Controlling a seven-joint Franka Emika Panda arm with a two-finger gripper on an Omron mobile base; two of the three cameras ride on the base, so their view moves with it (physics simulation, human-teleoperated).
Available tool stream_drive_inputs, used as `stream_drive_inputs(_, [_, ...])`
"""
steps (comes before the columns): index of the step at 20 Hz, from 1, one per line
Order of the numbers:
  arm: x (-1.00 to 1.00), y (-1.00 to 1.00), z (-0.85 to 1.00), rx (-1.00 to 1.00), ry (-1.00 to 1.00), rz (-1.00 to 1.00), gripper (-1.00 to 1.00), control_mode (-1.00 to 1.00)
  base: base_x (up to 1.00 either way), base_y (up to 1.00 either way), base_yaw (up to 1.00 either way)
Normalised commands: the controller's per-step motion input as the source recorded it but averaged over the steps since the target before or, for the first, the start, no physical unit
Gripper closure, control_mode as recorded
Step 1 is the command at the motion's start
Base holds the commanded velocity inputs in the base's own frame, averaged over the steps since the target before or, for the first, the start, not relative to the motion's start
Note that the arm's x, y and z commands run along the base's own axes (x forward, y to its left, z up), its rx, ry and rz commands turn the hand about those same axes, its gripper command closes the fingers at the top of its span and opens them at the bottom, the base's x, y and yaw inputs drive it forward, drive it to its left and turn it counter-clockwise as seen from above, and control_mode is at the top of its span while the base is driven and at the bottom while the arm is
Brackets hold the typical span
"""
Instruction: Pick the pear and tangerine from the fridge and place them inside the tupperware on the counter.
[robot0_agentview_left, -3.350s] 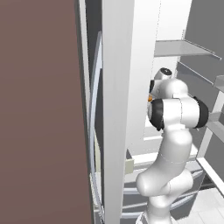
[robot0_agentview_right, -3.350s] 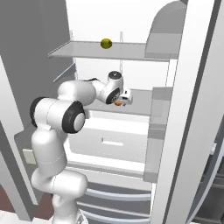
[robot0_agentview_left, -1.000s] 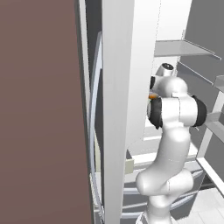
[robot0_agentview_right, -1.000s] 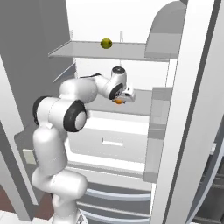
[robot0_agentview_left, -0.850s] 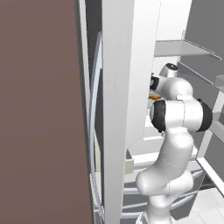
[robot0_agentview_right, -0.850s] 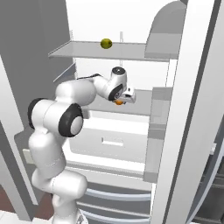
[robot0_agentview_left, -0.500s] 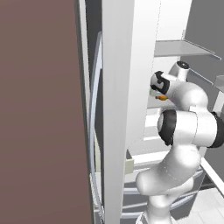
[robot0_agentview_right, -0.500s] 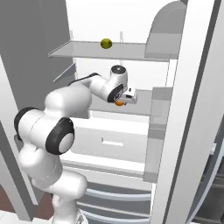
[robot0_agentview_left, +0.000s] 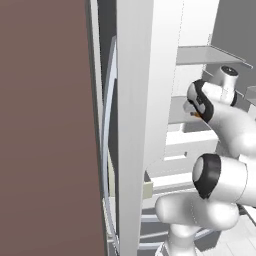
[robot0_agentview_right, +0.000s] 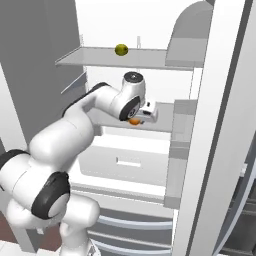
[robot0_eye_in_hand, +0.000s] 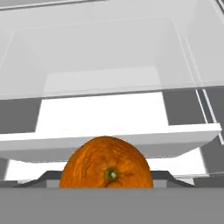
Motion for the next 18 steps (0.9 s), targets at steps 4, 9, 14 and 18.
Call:
stream_drive_inputs(4, [-0.92,0.00,0.27,0.00,0.07,0.00,1.00,-1.00,0.00,0.00,0.00])
stream_drive_inputs(9, [-0.84,0.02,0.21,0.00,0.00,0.00,1.00,-1.00,0.00,0.00,0.00])
stream_drive_inputs(14, [-0.32,0.24,0.01,-0.04,0.00,0.00,1.00,-1.00,0.00,0.00,0.00])
stream_drive_inputs(18, [-0.36,0.36,-0.07,-0.01,0.00,0.00,1.00,-1.00,0.00,0.00,0.00])
